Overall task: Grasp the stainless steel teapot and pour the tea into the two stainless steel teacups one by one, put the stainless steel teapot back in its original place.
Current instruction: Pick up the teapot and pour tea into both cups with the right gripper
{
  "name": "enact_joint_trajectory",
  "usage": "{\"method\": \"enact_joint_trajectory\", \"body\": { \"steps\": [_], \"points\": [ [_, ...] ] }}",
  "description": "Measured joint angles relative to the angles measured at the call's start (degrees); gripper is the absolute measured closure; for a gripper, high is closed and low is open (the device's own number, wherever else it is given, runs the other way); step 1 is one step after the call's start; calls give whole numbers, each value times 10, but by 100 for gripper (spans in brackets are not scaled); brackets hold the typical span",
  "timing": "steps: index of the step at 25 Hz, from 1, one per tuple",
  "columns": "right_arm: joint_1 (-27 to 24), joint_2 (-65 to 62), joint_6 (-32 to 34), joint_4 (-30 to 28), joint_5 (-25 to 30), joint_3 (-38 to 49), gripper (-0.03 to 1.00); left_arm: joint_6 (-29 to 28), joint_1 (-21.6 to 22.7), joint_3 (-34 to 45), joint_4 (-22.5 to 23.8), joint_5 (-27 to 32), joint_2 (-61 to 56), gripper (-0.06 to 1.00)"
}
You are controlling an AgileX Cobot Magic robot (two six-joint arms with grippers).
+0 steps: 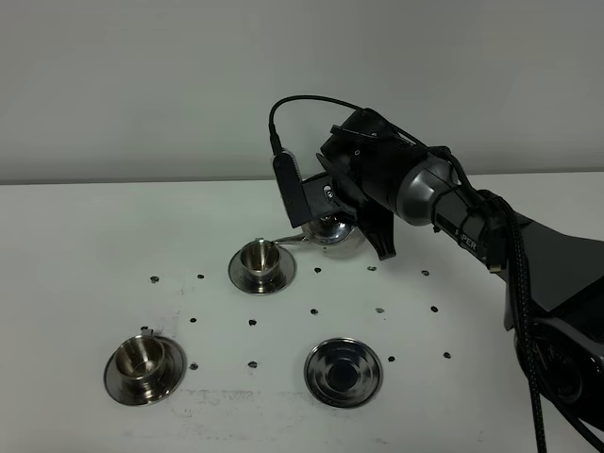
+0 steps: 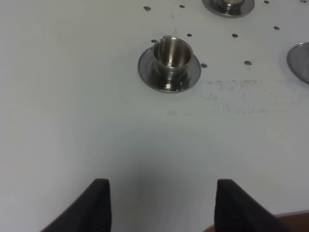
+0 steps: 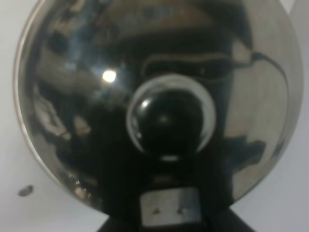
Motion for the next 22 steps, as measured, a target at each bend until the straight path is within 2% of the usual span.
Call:
{"method": "enact_joint_trajectory", "body": {
  "steps": [10,22],
  "points": [
    [3,0,0,-28,-20,0,78,0,0,0,0,0,0,44],
    [8,0,-32,-30,-22,0,78,0,0,0,0,0,0,44]
  ]
}}
